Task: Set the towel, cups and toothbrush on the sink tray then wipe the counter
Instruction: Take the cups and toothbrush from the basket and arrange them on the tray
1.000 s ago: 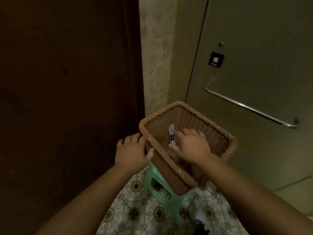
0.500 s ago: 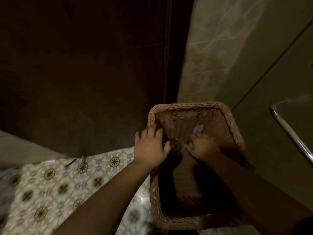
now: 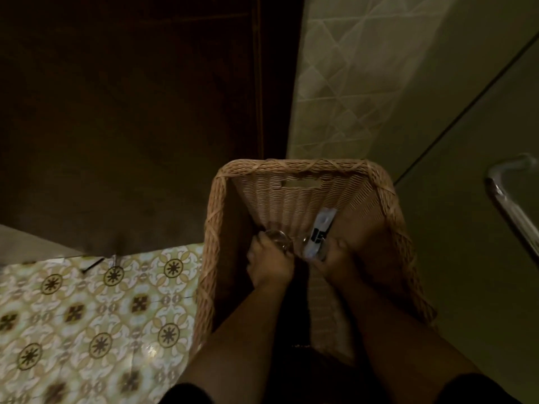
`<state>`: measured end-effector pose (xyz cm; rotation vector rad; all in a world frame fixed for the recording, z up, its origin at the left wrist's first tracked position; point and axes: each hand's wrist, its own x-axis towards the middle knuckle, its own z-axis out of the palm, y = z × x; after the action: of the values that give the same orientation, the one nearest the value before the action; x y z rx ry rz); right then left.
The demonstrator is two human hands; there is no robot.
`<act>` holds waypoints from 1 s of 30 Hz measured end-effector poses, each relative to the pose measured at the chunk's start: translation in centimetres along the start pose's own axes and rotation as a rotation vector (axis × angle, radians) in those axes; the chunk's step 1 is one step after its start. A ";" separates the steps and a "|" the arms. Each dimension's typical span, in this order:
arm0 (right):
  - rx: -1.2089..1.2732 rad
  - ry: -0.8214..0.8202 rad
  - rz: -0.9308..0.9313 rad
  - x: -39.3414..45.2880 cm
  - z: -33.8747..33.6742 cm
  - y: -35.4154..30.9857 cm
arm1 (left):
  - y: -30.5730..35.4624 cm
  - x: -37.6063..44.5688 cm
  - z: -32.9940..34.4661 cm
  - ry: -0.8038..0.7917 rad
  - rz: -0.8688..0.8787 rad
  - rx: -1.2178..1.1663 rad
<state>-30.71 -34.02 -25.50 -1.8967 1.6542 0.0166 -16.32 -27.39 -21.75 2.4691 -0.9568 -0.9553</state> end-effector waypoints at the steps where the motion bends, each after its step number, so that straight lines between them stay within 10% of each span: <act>1: 0.039 0.027 -0.030 0.7 0.7 0.2 | -0.7 1.1 1.0 0.012 -0.022 0.003; 18: 0.024 0.179 -0.095 5.7 7.3 1.0 | -4.4 8.7 7.3 -0.033 0.085 -0.127; 30: -0.024 0.102 -0.184 -5.6 -7.0 -5.1 | 2.0 -3.6 -8.0 0.031 0.264 -0.017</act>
<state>-29.90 -32.01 -15.44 -2.0923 1.5436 -0.1376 -13.78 -25.95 -13.28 2.2637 -1.2213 -0.8308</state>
